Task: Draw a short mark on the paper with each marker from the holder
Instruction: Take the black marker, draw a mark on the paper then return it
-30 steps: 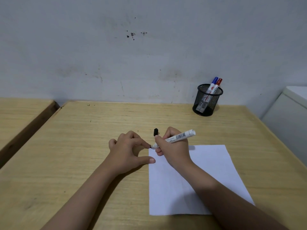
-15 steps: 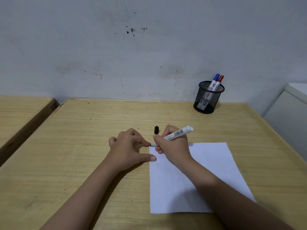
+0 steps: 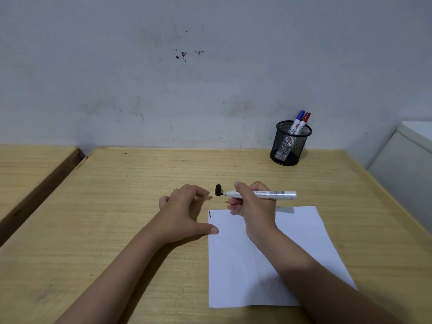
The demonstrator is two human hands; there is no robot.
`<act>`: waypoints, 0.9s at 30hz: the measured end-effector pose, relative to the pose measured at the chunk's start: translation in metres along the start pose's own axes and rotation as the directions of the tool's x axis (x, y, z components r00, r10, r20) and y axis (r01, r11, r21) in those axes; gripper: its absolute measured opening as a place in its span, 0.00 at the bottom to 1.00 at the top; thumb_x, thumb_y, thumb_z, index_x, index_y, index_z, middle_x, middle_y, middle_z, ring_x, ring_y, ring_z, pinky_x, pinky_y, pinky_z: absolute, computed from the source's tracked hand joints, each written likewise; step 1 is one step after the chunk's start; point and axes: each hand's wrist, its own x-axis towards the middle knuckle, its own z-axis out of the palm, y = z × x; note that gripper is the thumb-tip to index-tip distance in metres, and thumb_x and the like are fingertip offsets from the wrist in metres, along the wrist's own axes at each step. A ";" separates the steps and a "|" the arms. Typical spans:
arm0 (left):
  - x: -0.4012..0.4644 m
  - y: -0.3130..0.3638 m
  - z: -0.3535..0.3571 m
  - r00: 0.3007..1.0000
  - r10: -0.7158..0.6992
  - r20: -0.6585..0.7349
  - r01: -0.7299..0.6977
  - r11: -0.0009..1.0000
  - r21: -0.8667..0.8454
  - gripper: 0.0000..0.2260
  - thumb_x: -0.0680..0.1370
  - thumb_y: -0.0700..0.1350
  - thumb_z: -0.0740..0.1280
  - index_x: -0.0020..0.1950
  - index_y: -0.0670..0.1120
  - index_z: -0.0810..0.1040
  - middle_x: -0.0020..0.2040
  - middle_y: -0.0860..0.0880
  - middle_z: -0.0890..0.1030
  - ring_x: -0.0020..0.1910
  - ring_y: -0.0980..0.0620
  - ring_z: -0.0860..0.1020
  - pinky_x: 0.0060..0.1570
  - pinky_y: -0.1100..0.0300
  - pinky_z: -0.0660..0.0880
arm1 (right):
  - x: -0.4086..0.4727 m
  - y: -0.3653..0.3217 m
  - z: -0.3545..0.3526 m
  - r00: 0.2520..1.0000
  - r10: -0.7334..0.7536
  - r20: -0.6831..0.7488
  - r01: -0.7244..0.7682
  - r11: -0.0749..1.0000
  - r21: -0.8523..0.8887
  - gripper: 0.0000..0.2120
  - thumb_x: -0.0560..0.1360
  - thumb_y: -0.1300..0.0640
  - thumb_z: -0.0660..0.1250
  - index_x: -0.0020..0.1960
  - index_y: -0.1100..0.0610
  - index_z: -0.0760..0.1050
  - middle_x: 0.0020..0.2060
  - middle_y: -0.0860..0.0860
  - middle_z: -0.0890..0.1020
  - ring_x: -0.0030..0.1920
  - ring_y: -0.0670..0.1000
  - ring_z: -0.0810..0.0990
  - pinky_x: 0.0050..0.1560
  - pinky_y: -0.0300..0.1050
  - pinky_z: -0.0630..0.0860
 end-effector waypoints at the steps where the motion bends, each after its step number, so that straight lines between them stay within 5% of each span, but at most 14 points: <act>1: 0.004 0.002 -0.001 1.000 0.012 0.015 -0.012 1.000 -0.022 0.33 0.59 0.62 0.74 0.60 0.61 0.66 0.59 0.63 0.71 0.59 0.62 0.69 0.58 0.57 0.56 | 0.000 -0.001 0.000 1.000 0.021 -0.009 -0.021 0.999 0.049 0.15 0.71 0.62 0.70 0.32 0.57 0.64 0.21 0.54 0.79 0.22 0.51 0.77 0.30 0.46 0.74; 6: 0.031 0.017 0.005 0.986 0.133 -0.097 -0.140 0.988 -0.070 0.22 0.72 0.51 0.66 0.66 0.60 0.68 0.58 0.54 0.75 0.54 0.57 0.75 0.55 0.56 0.73 | 0.002 -0.020 0.002 0.999 0.030 -0.044 -0.016 0.959 0.284 0.14 0.72 0.64 0.69 0.34 0.58 0.65 0.22 0.53 0.78 0.23 0.48 0.77 0.26 0.42 0.77; 10: 0.049 0.025 0.007 0.989 0.111 -0.094 -0.106 0.993 0.059 0.09 0.72 0.40 0.68 0.50 0.49 0.81 0.47 0.49 0.78 0.46 0.50 0.78 0.48 0.58 0.75 | -0.002 -0.047 0.001 0.996 -0.087 -0.029 0.092 0.959 0.267 0.15 0.72 0.64 0.69 0.33 0.57 0.65 0.20 0.50 0.78 0.22 0.47 0.77 0.25 0.41 0.77; 14: 0.042 0.044 -0.002 0.980 -0.069 -0.186 -0.008 0.924 -0.383 0.03 0.70 0.37 0.71 0.39 0.45 0.81 0.38 0.50 0.83 0.38 0.54 0.80 0.38 0.65 0.74 | -0.014 -0.068 -0.011 0.968 -0.250 0.017 0.245 0.958 0.147 0.16 0.72 0.66 0.68 0.32 0.58 0.64 0.19 0.50 0.77 0.22 0.49 0.77 0.25 0.43 0.77; 18: 0.021 0.070 -0.019 0.993 -0.069 -0.093 -0.036 0.581 -0.813 0.04 0.67 0.37 0.73 0.39 0.44 0.81 0.35 0.48 0.82 0.36 0.54 0.79 0.41 0.64 0.76 | -0.028 -0.081 -0.023 0.930 -0.359 0.077 0.356 0.933 0.055 0.15 0.72 0.67 0.68 0.32 0.61 0.65 0.20 0.50 0.76 0.21 0.50 0.77 0.25 0.43 0.77; 22: 0.001 0.093 -0.027 0.998 -0.005 -0.062 -0.054 0.432 -0.900 0.05 0.64 0.39 0.72 0.38 0.43 0.80 0.35 0.47 0.82 0.36 0.53 0.82 0.43 0.64 0.79 | -0.042 -0.092 -0.027 0.905 -0.406 0.126 0.406 0.914 0.025 0.15 0.72 0.68 0.68 0.31 0.61 0.65 0.20 0.50 0.76 0.22 0.50 0.78 0.25 0.44 0.77; 27: -0.014 0.107 -0.032 0.995 0.064 -0.081 -0.102 0.513 -0.852 0.05 0.66 0.38 0.74 0.38 0.45 0.81 0.36 0.48 0.83 0.38 0.52 0.81 0.47 0.61 0.78 | -0.055 -0.102 -0.028 0.881 -0.429 0.201 0.438 0.899 -0.002 0.16 0.72 0.68 0.68 0.31 0.61 0.65 0.19 0.50 0.76 0.20 0.50 0.77 0.24 0.44 0.76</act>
